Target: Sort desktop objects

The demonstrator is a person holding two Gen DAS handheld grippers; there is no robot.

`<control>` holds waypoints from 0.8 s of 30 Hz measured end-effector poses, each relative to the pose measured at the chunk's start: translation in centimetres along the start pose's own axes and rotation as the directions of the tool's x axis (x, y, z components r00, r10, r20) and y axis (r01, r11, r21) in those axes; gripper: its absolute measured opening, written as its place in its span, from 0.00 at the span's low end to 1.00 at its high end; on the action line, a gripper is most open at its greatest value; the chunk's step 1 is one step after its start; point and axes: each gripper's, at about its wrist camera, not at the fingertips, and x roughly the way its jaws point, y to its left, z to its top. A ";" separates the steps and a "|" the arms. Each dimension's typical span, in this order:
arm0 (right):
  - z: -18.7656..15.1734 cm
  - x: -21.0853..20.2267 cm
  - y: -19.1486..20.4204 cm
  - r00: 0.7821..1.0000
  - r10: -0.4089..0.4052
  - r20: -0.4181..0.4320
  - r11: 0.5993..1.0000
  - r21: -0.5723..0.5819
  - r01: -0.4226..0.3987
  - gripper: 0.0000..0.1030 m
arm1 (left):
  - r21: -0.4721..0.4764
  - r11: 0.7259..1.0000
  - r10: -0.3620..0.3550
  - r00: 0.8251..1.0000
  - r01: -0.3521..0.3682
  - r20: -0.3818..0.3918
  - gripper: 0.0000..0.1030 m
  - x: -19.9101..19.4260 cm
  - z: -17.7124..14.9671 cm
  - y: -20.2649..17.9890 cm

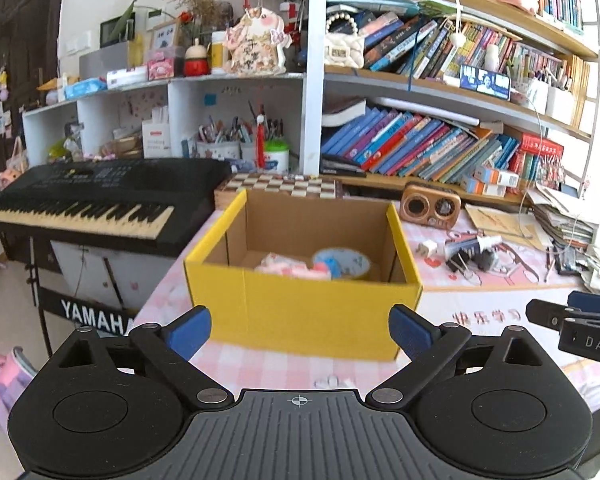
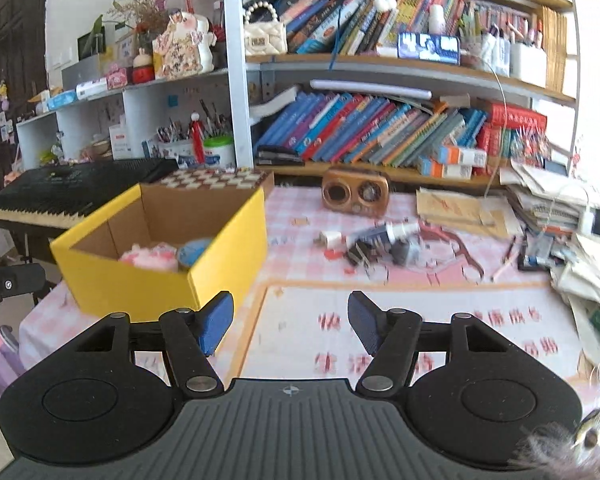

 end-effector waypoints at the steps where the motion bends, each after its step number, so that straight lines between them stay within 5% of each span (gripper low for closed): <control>1: -0.4 -0.2 0.1 1.000 -0.001 -0.005 1.000 0.001 0.001 0.59 | 0.001 1.000 0.002 1.000 -0.002 -0.002 0.95 -0.2 -0.4 -0.1; 24: -6.0 -3.3 0.9 0.994 -0.019 -0.112 0.999 -0.034 0.015 0.65 | 0.028 0.999 -0.043 0.991 0.047 -0.124 0.95 -1.4 -5.7 -2.4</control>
